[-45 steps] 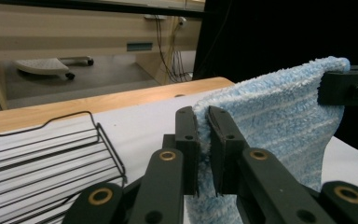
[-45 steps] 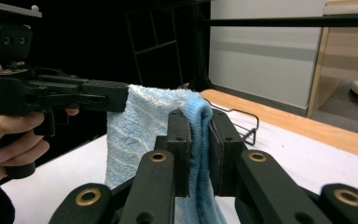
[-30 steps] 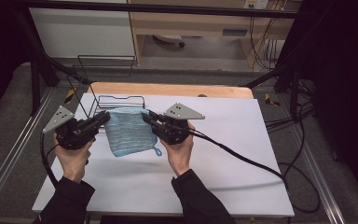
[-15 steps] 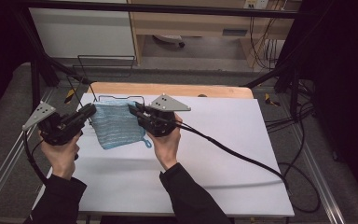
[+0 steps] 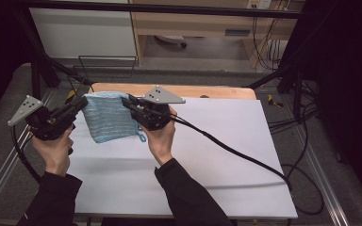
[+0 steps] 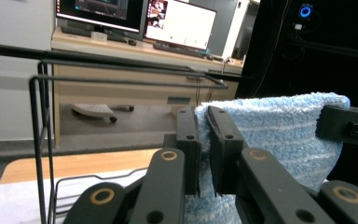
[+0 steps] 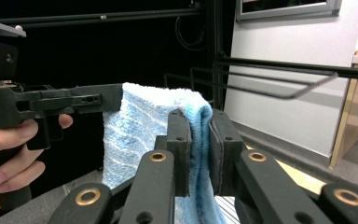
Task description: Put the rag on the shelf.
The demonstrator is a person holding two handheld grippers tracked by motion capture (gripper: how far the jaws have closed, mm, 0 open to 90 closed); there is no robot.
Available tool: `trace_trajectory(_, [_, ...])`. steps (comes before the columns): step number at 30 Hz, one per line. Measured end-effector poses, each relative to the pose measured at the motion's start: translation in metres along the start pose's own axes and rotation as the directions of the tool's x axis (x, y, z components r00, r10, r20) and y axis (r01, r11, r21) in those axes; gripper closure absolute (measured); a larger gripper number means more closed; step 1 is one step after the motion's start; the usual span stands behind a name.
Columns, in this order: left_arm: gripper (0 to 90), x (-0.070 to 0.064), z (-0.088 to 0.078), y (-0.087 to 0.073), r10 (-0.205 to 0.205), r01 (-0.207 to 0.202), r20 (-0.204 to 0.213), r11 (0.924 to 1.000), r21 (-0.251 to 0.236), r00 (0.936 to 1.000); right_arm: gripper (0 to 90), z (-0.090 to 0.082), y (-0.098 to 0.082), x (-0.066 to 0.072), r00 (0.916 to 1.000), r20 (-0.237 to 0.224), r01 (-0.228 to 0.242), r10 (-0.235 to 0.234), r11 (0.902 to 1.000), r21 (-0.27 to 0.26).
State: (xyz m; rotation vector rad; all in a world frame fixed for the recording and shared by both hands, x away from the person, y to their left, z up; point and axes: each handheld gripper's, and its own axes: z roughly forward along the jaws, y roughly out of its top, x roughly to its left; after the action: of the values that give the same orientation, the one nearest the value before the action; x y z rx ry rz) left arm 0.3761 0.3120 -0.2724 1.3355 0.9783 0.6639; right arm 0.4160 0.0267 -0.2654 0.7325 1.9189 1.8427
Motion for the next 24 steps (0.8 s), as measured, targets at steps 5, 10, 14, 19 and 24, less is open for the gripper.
trace_trajectory(5, [83.2,0.003,-0.002,0.01,0.001,-0.001,-0.005,0.9995,-0.03,1.0,81.1,0.007,0.013,0.001,1.0,-0.002,0.009,-0.009,0.9998,-0.019])
trace_trajectory(10, [83.2,0.007,-0.002,0.019,-0.004,0.003,-0.011,0.9987,-0.051,0.9999,81.1,0.014,0.022,0.003,0.9998,-0.002,0.017,-0.018,0.9994,-0.029])
trace_trajectory(14, [83.3,0.011,-0.002,0.026,-0.006,0.004,-0.015,0.9975,-0.07,0.9999,81.1,0.02,0.03,0.004,0.9998,-0.002,0.022,-0.022,0.9992,-0.035])
trace_trajectory(19, [83.3,0.015,-0.001,0.034,-0.018,0.016,-0.023,0.9958,-0.09,0.9996,81.1,0.028,0.039,0.005,0.9995,0.002,0.032,-0.032,0.9987,-0.04])
trace_trajectory(24, [83.4,0.02,0.002,0.043,-0.029,0.027,-0.019,0.9938,-0.108,0.9994,81.2,0.033,0.046,0.003,0.9996,0.006,0.028,-0.028,0.9985,-0.047])
